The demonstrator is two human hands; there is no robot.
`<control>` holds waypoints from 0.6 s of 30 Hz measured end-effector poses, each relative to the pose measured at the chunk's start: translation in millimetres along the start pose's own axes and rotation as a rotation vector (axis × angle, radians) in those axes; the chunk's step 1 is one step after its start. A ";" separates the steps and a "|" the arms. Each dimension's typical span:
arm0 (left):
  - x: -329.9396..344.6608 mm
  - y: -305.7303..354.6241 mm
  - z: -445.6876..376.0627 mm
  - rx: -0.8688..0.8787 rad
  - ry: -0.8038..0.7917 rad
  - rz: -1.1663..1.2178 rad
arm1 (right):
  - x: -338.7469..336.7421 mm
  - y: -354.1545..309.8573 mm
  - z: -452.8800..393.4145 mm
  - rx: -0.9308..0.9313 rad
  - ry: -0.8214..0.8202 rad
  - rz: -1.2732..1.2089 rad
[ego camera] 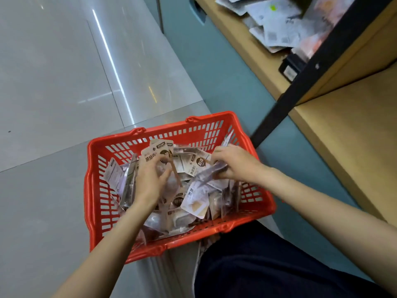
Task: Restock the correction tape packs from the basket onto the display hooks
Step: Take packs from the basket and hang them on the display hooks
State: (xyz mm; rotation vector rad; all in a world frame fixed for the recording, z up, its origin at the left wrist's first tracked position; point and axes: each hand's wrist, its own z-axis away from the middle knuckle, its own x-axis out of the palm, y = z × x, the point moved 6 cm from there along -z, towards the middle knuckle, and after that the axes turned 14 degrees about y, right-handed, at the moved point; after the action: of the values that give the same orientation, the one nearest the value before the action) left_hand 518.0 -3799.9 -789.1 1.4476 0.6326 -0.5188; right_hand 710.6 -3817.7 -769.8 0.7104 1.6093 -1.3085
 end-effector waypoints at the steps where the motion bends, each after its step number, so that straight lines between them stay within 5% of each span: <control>1: -7.8 15.5 -3.0 0.033 0.011 0.003 | -28.4 2.1 1.5 0.123 0.117 -0.208; 4: -34.5 79.9 -8.4 0.197 0.017 0.140 | -103.7 -2.0 17.9 0.502 0.278 -0.853; 8: -67.8 187.2 7.3 0.410 -0.086 0.375 | -183.3 -24.5 41.5 0.638 0.376 -1.312; 13: -100.3 299.8 54.1 0.482 -0.308 0.672 | -269.5 -54.0 78.8 0.664 0.676 -1.243; 18: -114.3 361.1 78.8 0.620 -0.410 0.717 | -339.8 -81.2 128.9 0.578 0.946 -1.122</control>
State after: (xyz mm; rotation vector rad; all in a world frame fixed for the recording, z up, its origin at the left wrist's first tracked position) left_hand 683.1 -3860.3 -444.5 1.9347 -0.4219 -0.4271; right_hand 819.5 -3926.0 -430.6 0.8573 2.5996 -2.5599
